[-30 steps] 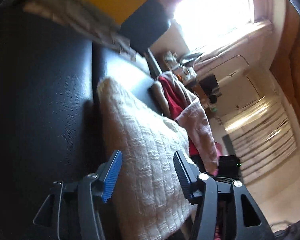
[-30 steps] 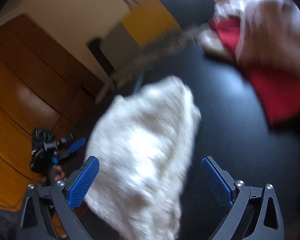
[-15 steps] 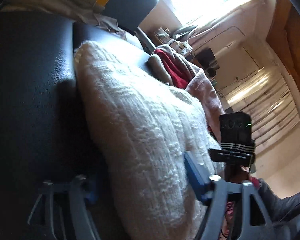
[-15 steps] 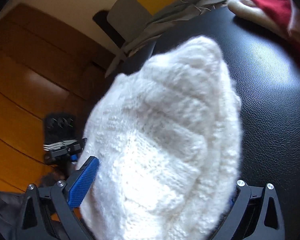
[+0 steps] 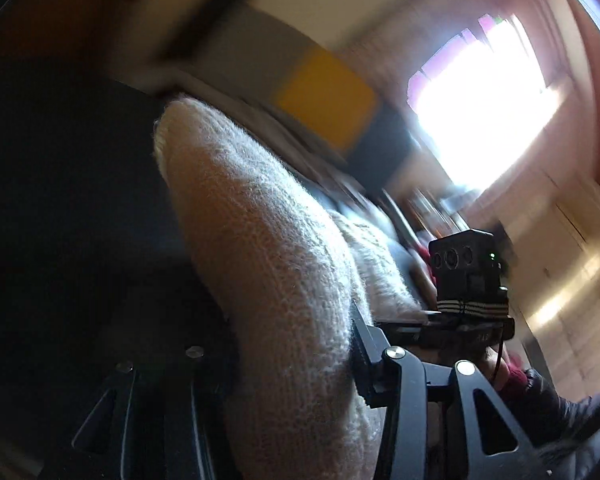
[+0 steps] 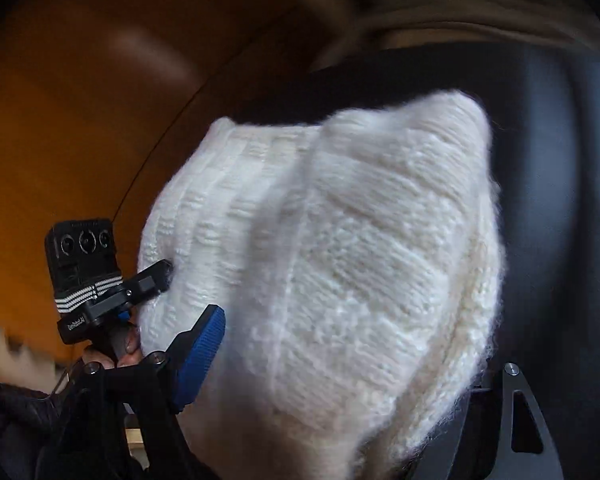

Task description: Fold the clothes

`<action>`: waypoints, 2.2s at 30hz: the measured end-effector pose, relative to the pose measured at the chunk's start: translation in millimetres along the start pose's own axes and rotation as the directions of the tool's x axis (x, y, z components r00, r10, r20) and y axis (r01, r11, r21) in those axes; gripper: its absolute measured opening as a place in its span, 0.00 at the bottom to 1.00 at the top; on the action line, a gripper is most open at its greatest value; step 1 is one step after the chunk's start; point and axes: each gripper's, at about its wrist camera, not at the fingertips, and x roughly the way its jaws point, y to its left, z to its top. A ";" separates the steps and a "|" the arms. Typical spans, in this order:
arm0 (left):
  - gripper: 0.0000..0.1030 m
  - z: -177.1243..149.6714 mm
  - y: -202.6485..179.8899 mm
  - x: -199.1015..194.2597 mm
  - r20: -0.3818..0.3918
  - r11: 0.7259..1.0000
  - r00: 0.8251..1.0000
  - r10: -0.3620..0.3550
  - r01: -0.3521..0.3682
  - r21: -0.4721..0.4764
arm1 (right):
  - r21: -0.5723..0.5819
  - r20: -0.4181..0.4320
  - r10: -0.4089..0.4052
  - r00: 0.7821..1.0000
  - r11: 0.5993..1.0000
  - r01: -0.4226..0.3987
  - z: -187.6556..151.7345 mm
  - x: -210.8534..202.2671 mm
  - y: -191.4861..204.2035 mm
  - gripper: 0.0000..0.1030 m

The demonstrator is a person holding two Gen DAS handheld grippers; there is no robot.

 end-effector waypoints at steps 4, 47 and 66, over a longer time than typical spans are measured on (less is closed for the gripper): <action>0.45 29.3 74.0 -59.8 0.143 0.979 0.970 0.194 -0.182 -0.096 | -0.205 -0.156 0.036 0.987 0.976 -0.068 77.7 119.6 83.2 0.78; 0.51 58.2 198.2 -124.4 0.145 0.724 0.713 0.686 -0.651 -0.230 | -0.663 -0.192 -0.024 0.981 0.741 -0.111 143.6 328.2 227.6 1.00; 0.49 69.6 21.9 -194.8 0.297 0.335 0.276 0.914 -0.927 -0.168 | -0.520 0.176 -0.278 0.944 0.788 0.329 122.1 213.1 334.7 1.00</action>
